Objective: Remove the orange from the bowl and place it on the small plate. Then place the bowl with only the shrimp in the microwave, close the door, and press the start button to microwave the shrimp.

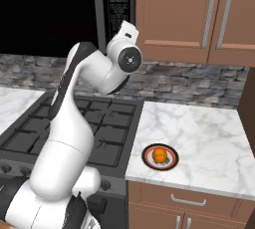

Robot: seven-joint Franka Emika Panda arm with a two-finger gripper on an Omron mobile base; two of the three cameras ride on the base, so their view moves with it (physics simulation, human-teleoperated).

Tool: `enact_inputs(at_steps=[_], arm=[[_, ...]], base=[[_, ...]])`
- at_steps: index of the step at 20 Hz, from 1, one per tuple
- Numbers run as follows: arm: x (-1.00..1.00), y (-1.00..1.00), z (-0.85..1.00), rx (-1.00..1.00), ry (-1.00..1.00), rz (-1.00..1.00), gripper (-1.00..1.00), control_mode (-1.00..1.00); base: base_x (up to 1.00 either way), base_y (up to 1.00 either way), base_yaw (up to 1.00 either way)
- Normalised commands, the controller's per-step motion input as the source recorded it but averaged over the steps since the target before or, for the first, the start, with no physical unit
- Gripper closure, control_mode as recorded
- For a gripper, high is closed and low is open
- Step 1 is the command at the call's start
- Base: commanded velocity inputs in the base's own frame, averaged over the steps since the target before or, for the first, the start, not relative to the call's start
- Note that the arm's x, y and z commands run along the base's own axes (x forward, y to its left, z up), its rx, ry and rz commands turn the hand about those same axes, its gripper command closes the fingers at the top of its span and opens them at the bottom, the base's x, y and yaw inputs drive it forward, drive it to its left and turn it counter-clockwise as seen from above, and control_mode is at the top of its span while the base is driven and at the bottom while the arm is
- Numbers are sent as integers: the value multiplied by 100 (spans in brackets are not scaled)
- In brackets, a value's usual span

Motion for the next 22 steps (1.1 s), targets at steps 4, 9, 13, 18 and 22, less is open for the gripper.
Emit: enact_inputs(at_steps=[4, 9, 13, 18, 22], arm=[[29, -3, -6, 0, 0, 0, -100, -100], [26, -5, -3, 0, 0, 0, -100, -100], [22, -4, -11, 0, 0, 0, -100, -100], [22, -3, -18, 0, 0, 0, -100, -100], [22, -1, -20, 0, 0, 0, -100, -100]], base=[[0, 0, 0], [0, 0, 0], [0, 0, 0], [0, 0, 0], [0, 0, 0]])
